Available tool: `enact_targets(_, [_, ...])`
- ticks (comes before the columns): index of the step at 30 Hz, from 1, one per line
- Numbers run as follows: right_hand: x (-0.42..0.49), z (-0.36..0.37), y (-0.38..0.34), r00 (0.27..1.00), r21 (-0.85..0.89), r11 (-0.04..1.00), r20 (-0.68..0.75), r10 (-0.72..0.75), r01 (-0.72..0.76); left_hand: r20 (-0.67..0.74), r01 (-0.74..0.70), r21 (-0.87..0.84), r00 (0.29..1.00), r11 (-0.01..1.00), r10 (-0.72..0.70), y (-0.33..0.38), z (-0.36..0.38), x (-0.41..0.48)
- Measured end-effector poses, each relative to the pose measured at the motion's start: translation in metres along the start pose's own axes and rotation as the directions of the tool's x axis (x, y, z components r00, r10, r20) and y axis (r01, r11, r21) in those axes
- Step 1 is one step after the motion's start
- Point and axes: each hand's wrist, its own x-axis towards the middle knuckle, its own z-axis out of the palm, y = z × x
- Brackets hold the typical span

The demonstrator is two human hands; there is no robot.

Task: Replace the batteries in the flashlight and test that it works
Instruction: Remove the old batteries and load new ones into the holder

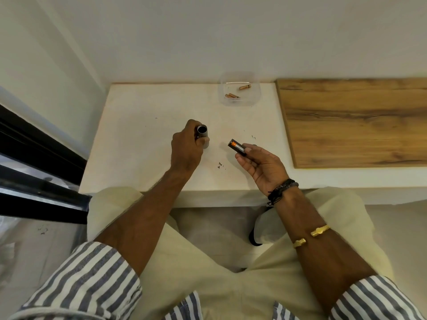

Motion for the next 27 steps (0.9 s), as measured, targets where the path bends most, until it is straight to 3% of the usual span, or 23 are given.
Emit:
enact_targets(14, [-0.004, 0.010, 0.009, 1.000, -0.009, 1.000, 0.026, -0.002, 0.002, 0.038, 0.095, 0.019, 0.995, 0.995, -0.096, -0.008, -0.017, -0.003])
enact_targets(16, [-0.004, 0.009, 0.008, 1.000, -0.046, 0.999, 0.007, -0.003, 0.003, -0.083, 0.071, -0.020, 0.994, 0.997, -0.073, -0.002, -0.019, -0.014])
enact_targets(18, [-0.004, 0.008, 0.007, 1.000, -0.081, 0.997, 0.001, -0.004, 0.004, -0.243, -0.029, -0.056, 0.970, 0.998, 0.014, 0.009, -0.018, -0.026])
enact_targets(19, [-0.005, 0.009, 0.006, 1.000, -0.090, 0.996, 0.007, -0.002, 0.003, -0.259, -0.079, -0.079, 0.964, 0.994, 0.056, 0.014, -0.017, -0.032])
enact_targets(23, [-0.006, 0.010, 0.004, 0.997, -0.091, 0.996, 0.072, 0.021, -0.014, -0.016, -0.079, -0.217, 0.997, 0.973, 0.077, 0.028, -0.003, -0.046])
enact_targets(27, [-0.010, 0.015, 0.009, 0.995, -0.122, 0.992, 0.097, 0.038, -0.026, 0.071, 0.009, -0.283, 0.997, 0.959, 0.011, 0.025, -0.002, -0.052])
